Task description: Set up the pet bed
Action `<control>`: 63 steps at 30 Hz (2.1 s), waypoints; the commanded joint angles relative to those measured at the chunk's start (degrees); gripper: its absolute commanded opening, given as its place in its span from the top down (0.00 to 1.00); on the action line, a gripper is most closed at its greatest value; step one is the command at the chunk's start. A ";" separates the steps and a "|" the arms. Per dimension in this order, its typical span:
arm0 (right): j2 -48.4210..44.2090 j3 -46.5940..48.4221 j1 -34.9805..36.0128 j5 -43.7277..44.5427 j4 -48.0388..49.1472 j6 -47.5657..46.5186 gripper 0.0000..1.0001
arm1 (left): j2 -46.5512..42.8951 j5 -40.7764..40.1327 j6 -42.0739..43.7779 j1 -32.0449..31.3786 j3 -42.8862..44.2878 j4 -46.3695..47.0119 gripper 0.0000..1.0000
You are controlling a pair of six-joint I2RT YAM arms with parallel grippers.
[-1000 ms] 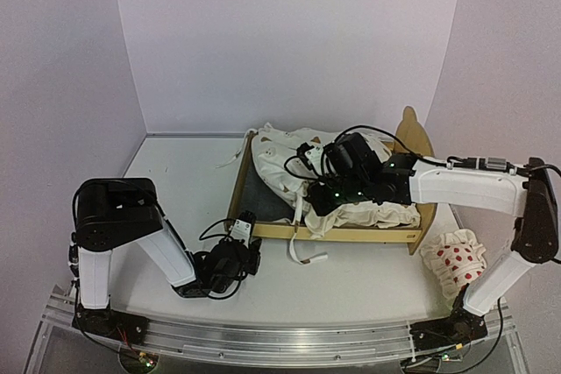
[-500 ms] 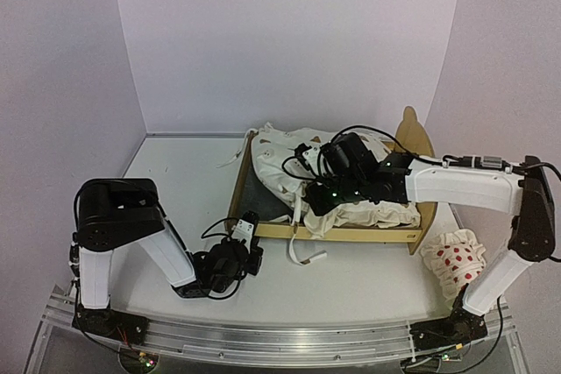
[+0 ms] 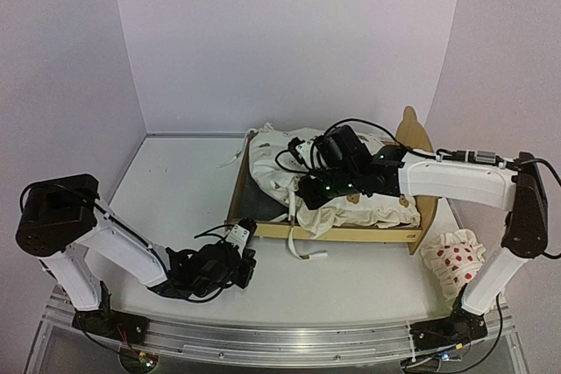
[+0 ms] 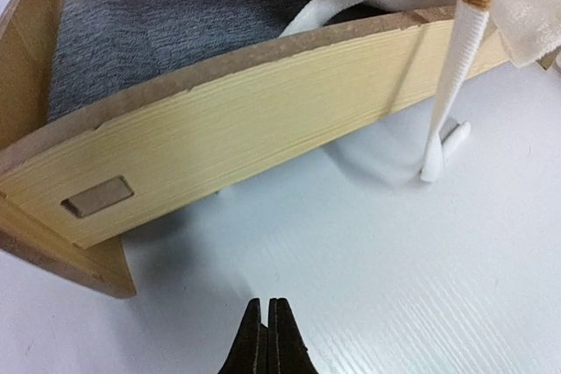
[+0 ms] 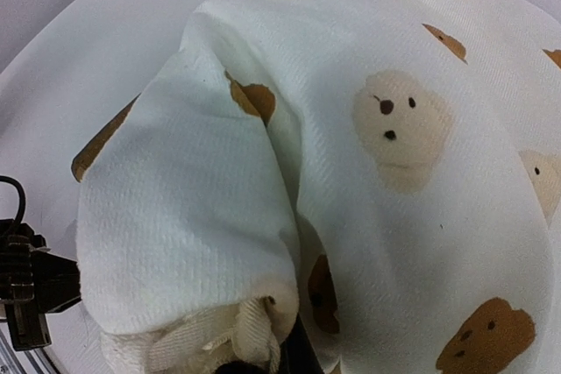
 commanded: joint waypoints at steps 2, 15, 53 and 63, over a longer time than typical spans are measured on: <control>2.21 4.28 -0.26 -1.17 -0.63 0.37 1.00 | -7.99 1.30 -5.60 -0.92 -1.71 -10.54 1.00; 2.73 4.21 -0.26 -1.79 -1.09 0.91 1.00 | 5.07 -4.93 -1.00 -0.92 2.45 3.24 0.53; 2.68 2.29 -0.27 -1.99 -1.07 0.82 1.00 | 28.48 -12.62 4.22 3.85 7.81 36.45 1.00; 3.09 4.17 -0.27 -3.20 -1.16 1.18 1.00 | 20.41 -8.86 2.40 2.79 -1.32 31.79 1.00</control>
